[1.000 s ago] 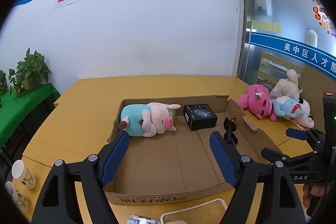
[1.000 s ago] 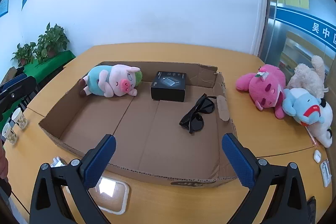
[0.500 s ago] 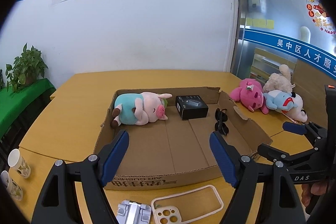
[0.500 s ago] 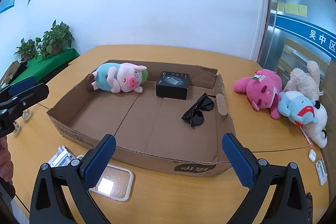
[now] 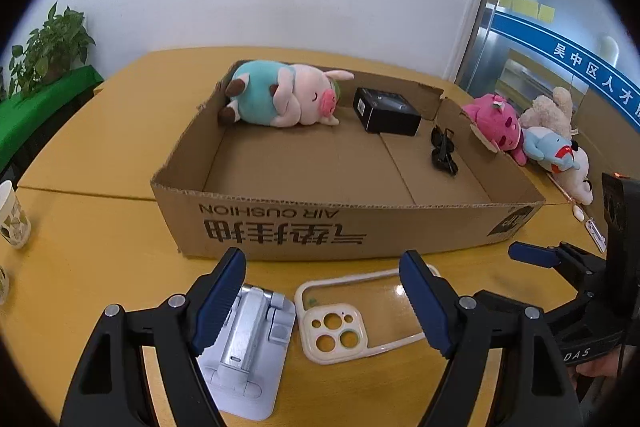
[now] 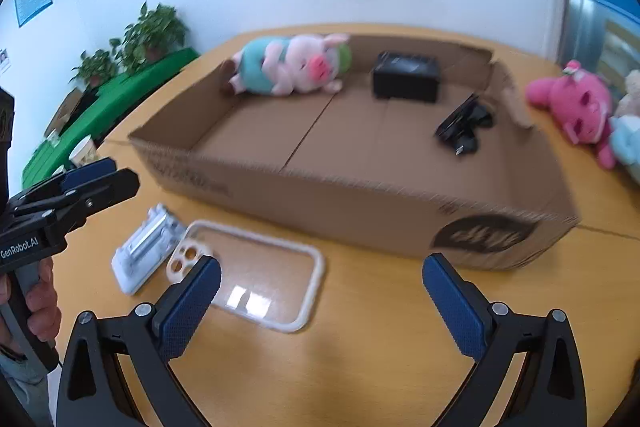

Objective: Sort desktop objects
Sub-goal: 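Withdraw the right tool from the box while moving the left tool back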

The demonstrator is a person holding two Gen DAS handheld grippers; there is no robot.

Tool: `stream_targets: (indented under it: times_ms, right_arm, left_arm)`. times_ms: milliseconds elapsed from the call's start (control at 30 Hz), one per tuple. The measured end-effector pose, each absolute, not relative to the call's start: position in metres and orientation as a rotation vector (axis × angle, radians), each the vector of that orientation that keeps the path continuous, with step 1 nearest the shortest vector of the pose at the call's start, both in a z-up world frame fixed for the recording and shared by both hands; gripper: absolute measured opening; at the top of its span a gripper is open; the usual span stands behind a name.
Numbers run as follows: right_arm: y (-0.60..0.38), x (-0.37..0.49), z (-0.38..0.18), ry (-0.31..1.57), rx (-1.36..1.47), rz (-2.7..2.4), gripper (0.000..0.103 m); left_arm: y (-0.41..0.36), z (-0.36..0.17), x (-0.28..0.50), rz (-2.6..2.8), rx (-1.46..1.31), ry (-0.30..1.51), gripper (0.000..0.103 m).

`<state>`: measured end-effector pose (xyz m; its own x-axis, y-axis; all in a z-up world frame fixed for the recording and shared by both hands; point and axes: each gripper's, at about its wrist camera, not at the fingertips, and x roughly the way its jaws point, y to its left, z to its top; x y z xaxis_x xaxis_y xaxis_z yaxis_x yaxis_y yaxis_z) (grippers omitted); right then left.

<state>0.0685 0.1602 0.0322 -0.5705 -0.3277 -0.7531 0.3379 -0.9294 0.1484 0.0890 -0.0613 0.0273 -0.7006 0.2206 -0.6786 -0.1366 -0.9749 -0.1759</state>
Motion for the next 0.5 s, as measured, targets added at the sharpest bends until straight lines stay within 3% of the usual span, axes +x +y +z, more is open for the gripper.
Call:
stream_targets:
  times_ms: [500]
  right_arm:
    - [0.157,0.081,-0.009,-0.025,1.302,-2.299,0.102]
  left_arm:
    - [-0.055,-0.027,0.057,2.435,-1.354,-0.287,0.079]
